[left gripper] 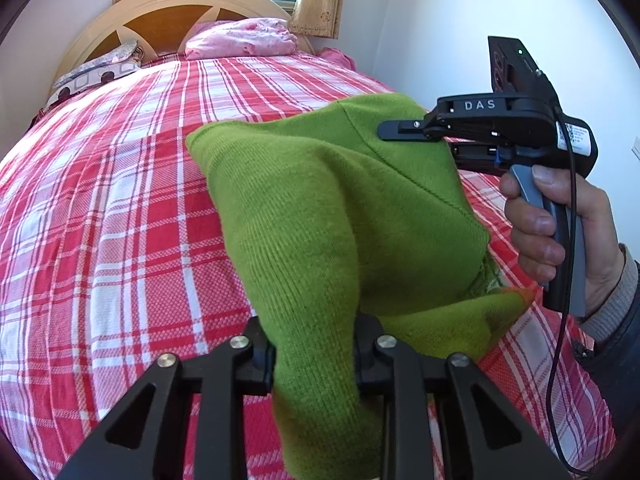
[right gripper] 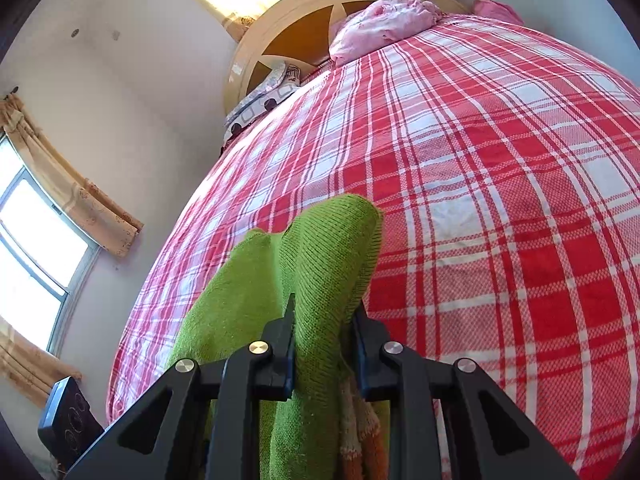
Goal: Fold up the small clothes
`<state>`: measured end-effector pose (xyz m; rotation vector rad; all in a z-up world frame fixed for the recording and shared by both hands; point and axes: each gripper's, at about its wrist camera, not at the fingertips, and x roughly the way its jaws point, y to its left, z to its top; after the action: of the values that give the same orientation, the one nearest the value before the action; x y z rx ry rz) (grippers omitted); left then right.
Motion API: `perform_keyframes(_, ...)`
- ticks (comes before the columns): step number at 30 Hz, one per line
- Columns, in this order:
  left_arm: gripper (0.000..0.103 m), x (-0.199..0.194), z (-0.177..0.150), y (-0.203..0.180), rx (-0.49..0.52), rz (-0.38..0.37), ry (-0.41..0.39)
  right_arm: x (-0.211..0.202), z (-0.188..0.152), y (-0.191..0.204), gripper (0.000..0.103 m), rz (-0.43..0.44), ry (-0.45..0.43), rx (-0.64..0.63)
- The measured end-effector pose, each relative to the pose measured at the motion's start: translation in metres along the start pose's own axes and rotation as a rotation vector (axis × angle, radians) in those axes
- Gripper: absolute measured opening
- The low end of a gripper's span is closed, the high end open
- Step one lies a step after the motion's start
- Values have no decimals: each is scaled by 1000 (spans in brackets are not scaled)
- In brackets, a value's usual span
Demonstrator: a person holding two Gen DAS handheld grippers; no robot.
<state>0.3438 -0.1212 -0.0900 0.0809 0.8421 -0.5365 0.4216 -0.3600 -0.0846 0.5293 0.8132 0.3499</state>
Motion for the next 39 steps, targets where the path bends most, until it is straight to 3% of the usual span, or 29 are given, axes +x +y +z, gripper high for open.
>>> perform_keyframes(12,27,-45,-26,10,-5,24,-19,-10,-34,39,23,80,8,-8)
perform_keyframes(39,27,-136,-98,69,-129,146,-83,27,-97,163,23,250,104,-111)
